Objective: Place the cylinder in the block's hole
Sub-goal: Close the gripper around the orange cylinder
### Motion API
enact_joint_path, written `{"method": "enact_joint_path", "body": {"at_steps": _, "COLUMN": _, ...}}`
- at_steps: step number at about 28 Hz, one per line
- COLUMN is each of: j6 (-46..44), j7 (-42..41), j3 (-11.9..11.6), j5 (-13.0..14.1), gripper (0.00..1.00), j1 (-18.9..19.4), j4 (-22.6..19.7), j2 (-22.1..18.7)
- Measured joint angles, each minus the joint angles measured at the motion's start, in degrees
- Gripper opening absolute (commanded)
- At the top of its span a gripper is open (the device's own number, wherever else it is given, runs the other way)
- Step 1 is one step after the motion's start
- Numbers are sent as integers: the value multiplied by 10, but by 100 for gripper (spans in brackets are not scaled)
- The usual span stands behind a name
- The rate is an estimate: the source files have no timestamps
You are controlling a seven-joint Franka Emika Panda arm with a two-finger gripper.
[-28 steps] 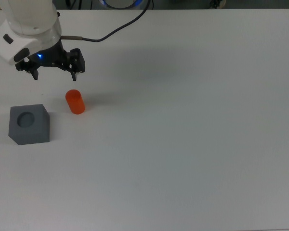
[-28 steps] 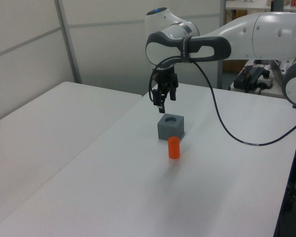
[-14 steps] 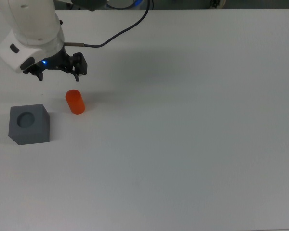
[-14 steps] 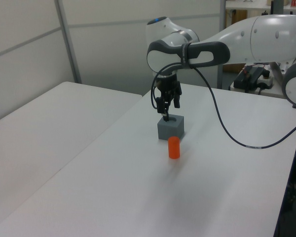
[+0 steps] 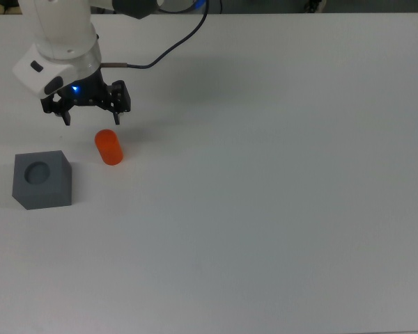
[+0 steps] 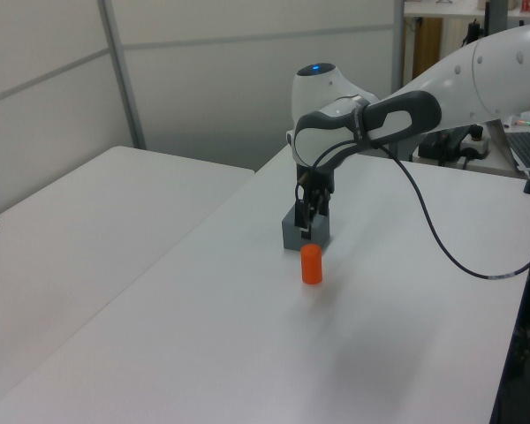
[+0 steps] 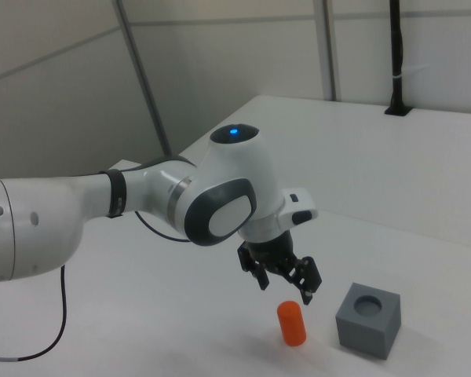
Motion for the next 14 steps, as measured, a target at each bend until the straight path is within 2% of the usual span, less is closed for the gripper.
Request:
{"method": "enact_joint_path", "body": {"at_steps": 6, "j6": 7, "j7": -5, "j3": 3, "j5": -1, "gripper": 100, "j1": 1, "j4": -15, "j2": 9}}
{"method": "enact_joint_path", "body": {"at_steps": 14, "j6": 46, "j7": -5, "j3": 17, "j5": -2, "gripper": 100, "j1": 2, "j4": -17, "j2": 48}}
